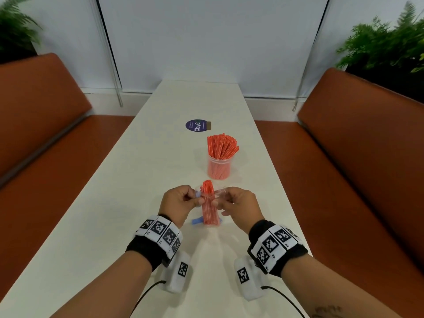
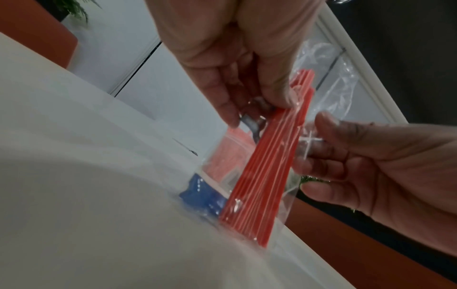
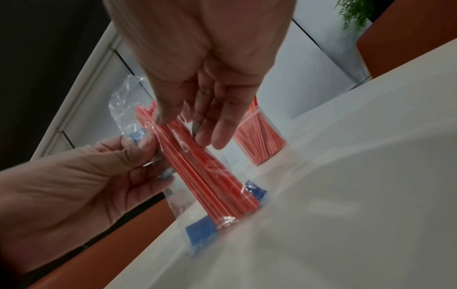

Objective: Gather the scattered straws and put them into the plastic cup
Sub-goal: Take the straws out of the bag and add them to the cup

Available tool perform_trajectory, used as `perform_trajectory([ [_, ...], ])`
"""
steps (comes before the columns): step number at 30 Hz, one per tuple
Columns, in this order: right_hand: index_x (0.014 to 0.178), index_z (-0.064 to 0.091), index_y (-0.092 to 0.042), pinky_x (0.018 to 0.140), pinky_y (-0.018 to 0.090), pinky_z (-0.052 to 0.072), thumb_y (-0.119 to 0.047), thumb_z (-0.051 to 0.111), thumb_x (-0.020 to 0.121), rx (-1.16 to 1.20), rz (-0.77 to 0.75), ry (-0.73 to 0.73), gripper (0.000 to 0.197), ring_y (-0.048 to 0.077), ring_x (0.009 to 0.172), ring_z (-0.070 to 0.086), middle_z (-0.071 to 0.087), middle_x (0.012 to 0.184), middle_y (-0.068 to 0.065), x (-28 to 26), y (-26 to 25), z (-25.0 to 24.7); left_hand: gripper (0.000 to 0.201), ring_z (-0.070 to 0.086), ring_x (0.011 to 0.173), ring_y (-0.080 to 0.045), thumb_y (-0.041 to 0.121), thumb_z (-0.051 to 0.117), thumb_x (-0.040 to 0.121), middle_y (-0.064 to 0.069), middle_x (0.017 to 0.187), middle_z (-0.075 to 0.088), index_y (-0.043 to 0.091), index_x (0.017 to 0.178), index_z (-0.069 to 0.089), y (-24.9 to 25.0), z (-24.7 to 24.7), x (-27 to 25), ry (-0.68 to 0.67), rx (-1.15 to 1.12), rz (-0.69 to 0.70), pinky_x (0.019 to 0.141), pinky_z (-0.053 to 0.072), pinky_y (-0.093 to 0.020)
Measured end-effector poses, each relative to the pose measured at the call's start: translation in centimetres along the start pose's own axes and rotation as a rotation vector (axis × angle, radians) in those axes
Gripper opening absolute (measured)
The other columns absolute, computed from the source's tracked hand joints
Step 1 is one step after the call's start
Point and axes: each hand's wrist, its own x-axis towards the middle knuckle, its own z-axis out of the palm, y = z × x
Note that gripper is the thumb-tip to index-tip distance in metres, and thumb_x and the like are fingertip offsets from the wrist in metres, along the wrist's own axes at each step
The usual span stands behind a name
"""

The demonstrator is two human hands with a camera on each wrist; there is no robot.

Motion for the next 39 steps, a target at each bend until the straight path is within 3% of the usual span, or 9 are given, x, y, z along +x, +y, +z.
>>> perform_trajectory([
  [7,0.066,0.064,-0.012,0.056,0.019,0.051,-0.001,0.068,0.080,-0.162,0.095,-0.064,0.018,0.014,0.065,0.060,0.068,0.077,0.007,0.0,0.7,0.2,0.036,0.051,0.045,0.006,-0.021,0.065,0.068,0.011,0.043,0.057,0.009,0.053,0.053,-1.1,-0.6,-0.3,-0.200,0.246,-0.091,0.057,0.045,-0.011],
  [10,0.073,0.066,-0.005,0.059,0.026,0.053,0.003,0.066,0.079,-0.267,0.125,-0.091,0.010,0.017,0.067,0.059,0.069,0.084,0.014,0.1,1.0,0.5,0.014,0.051,0.058,-0.007,-0.010,0.070,0.071,-0.003,0.062,0.059,0.000,0.071,0.060,-1.0,-0.7,-0.2,-0.264,0.402,-0.097,0.055,0.043,-0.007],
  [13,0.060,0.056,-0.020,0.055,0.023,0.050,0.006,0.061,0.079,-0.326,0.114,-0.105,0.032,0.012,0.058,0.055,0.062,0.069,0.002,0.4,0.8,0.7,0.014,0.054,0.075,-0.016,-0.001,0.069,0.075,-0.005,0.077,0.061,0.007,0.084,0.064,-0.3,-0.3,-0.1,-0.301,0.543,-0.077,0.070,0.046,-0.020],
  [20,0.114,0.058,-0.021,0.063,0.026,0.048,0.002,0.060,0.078,-0.475,0.017,-0.127,0.043,0.015,0.063,0.055,0.057,0.066,-0.001,0.1,0.0,1.1,0.030,0.063,0.096,-0.022,0.016,0.058,0.087,-0.009,0.108,0.069,0.014,0.116,0.062,1.0,0.6,-0.1,-0.313,0.801,-0.074,0.082,0.047,-0.026],
  [25,0.121,0.055,-0.017,0.069,0.028,0.051,-0.003,0.059,0.082,-0.515,0.021,-0.147,0.041,0.017,0.070,0.060,0.065,0.079,0.004,-0.3,-0.4,1.4,0.031,0.066,0.095,-0.023,0.029,0.070,0.074,-0.005,0.100,0.071,0.018,0.103,0.067,1.1,0.6,-0.4,-0.435,0.846,-0.105,0.089,0.052,-0.035],
  [30,0.126,0.052,-0.019,0.073,0.020,0.045,-0.019,0.067,0.076,-0.525,0.001,-0.333,0.052,0.019,0.091,0.057,0.064,0.109,0.010,-1.0,-1.7,1.2,0.018,0.065,0.082,-0.026,0.031,0.058,0.079,-0.005,0.082,0.065,0.013,0.082,0.062,1.6,0.4,-0.8,-0.456,0.809,-0.063,0.081,0.056,-0.038],
  [33,0.121,0.057,-0.026,0.076,0.019,0.034,-0.045,0.070,0.060,-0.495,-0.030,-0.318,0.065,0.014,0.095,0.044,0.051,0.109,0.007,-0.7,-2.2,1.1,0.019,0.066,0.087,-0.026,0.024,0.059,0.080,-0.010,0.091,0.069,0.011,0.094,0.065,1.6,-0.1,-0.7,-0.453,0.759,-0.062,0.082,0.055,-0.038],
  [37,0.124,0.058,-0.021,0.083,0.014,0.042,-0.027,0.074,0.078,-0.206,0.029,-0.345,0.048,0.005,0.095,0.051,0.050,0.106,-0.003,-0.6,-3.6,1.5,0.006,0.065,0.088,-0.023,0.013,0.063,0.083,-0.007,0.088,0.066,0.016,0.086,0.058,1.7,0.0,-1.2,-0.563,0.609,-0.082,0.088,0.054,-0.039],
  [39,0.111,0.065,-0.011,0.087,0.029,0.054,-0.025,0.070,0.082,-0.045,0.084,-0.352,0.033,0.009,0.085,0.060,0.061,0.104,0.006,-0.3,-3.7,2.1,0.024,0.061,0.106,-0.030,0.011,0.064,0.083,-0.017,0.108,0.065,0.008,0.106,0.059,1.6,0.3,-1.1,-0.586,0.642,-0.071,0.097,0.049,-0.043],
])
